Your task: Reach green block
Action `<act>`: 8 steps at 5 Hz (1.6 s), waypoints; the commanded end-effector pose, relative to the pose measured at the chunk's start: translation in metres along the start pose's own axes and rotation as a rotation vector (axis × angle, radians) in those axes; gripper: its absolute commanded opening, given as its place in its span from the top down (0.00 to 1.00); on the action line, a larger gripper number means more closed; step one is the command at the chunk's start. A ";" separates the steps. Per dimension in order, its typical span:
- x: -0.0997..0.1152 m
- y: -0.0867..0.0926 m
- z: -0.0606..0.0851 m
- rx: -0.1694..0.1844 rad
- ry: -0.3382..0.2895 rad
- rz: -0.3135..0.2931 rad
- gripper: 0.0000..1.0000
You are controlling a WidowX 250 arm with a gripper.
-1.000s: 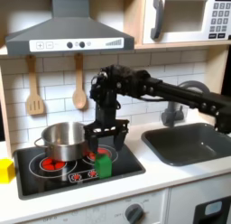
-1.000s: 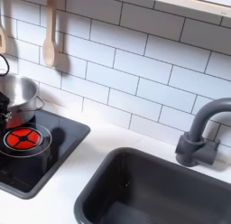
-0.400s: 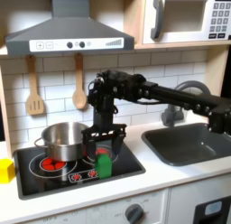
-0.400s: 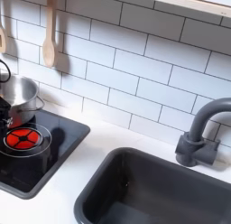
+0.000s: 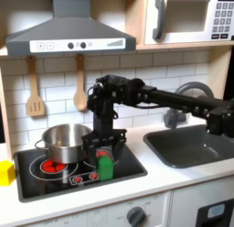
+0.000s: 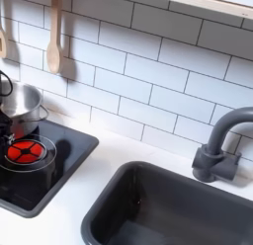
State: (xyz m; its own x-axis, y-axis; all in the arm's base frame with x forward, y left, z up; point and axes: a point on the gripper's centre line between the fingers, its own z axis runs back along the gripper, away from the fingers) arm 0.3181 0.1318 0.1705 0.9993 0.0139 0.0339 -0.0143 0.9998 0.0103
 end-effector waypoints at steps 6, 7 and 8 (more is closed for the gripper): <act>0.002 0.005 -0.038 -0.004 0.088 0.000 0.00; 0.002 0.006 -0.039 -0.001 0.089 -0.002 0.00; 0.005 0.006 -0.032 0.004 0.042 0.024 0.00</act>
State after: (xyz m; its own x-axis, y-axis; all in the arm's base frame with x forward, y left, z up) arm 0.3235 0.1387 0.1346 0.9992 0.0275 -0.0283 -0.0270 0.9995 0.0183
